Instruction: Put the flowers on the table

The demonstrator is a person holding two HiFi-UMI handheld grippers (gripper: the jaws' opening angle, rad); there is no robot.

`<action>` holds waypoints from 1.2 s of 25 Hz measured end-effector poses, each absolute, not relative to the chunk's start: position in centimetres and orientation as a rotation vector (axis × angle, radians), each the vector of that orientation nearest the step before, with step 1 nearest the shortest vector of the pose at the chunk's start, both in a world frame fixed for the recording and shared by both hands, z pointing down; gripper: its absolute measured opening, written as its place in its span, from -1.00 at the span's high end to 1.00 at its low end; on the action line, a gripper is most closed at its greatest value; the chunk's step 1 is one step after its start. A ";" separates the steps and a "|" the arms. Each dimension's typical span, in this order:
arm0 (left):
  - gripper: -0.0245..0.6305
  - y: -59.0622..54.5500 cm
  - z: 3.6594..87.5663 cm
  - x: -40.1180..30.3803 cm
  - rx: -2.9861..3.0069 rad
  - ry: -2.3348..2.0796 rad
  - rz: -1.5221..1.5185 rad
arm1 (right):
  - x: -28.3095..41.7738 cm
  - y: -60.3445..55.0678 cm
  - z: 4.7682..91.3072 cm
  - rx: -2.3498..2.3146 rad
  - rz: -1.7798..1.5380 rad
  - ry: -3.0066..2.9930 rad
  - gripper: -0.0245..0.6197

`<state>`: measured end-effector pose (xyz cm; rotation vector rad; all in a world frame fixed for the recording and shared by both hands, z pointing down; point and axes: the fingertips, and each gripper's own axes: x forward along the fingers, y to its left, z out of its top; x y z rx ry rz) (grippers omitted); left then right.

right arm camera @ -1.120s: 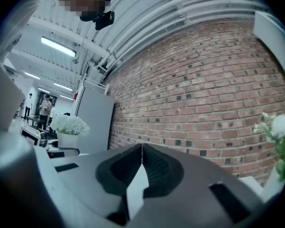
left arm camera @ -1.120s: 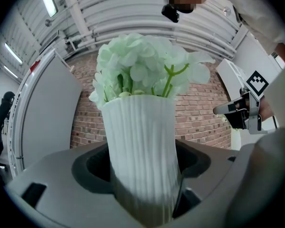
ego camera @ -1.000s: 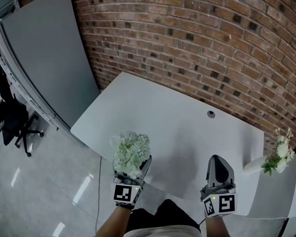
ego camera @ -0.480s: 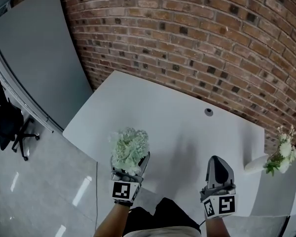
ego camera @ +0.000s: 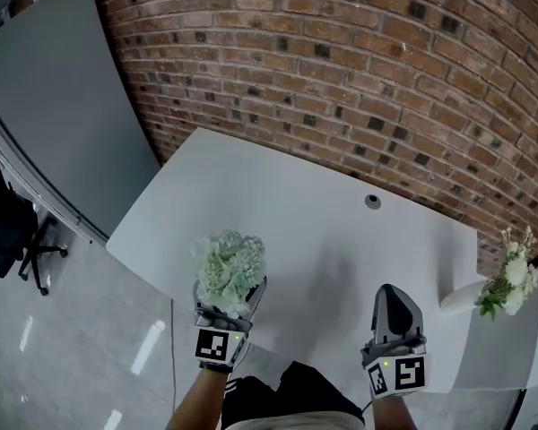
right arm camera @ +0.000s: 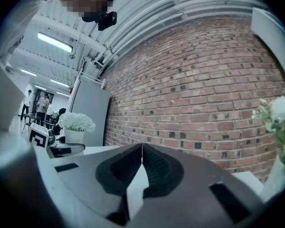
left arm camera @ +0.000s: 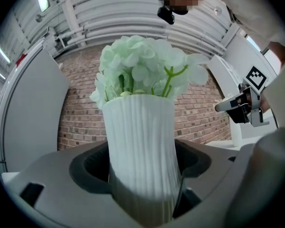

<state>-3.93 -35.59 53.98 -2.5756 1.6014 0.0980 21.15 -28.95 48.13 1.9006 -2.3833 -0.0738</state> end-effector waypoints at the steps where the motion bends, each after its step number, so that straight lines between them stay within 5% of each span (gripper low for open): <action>1: -0.24 -35.6 54.0 -3.9 -2.579 1.595 0.097 | 21.1 -29.1 48.1 1.898 -0.075 -2.386 0.87; 30: -0.43 -34.5 53.3 -4.6 -2.613 1.579 0.127 | 19.7 -28.8 47.8 1.862 -0.079 -2.434 0.87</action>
